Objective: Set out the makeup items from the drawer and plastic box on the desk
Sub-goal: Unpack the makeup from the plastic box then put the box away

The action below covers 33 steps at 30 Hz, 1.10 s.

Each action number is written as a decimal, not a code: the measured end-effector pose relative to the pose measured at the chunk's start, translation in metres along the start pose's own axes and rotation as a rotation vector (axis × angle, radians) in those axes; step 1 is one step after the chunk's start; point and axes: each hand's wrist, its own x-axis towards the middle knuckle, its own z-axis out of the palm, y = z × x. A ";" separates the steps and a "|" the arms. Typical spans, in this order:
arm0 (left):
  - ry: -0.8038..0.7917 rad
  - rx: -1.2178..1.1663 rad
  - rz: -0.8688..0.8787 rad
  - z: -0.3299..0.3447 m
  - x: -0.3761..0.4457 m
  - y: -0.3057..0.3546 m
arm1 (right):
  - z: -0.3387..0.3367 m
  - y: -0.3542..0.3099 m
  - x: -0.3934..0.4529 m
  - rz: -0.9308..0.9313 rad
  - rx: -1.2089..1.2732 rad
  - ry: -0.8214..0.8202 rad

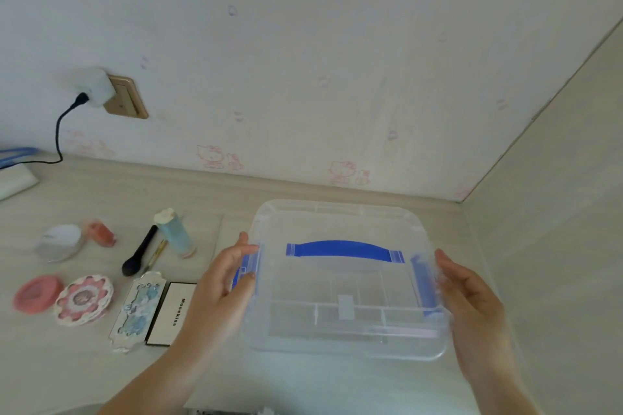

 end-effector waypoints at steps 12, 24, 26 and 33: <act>-0.008 0.264 0.038 0.004 -0.018 -0.021 | -0.002 0.013 -0.013 -0.118 -0.113 -0.099; -0.057 0.326 0.052 0.001 -0.011 -0.021 | -0.005 0.018 -0.010 -0.148 -0.163 -0.071; -0.046 0.317 0.043 -0.001 -0.014 -0.025 | -0.008 0.021 -0.012 -0.131 -0.152 -0.064; 0.044 0.294 0.121 0.000 -0.008 -0.022 | -0.006 0.021 -0.005 -0.098 -0.235 0.007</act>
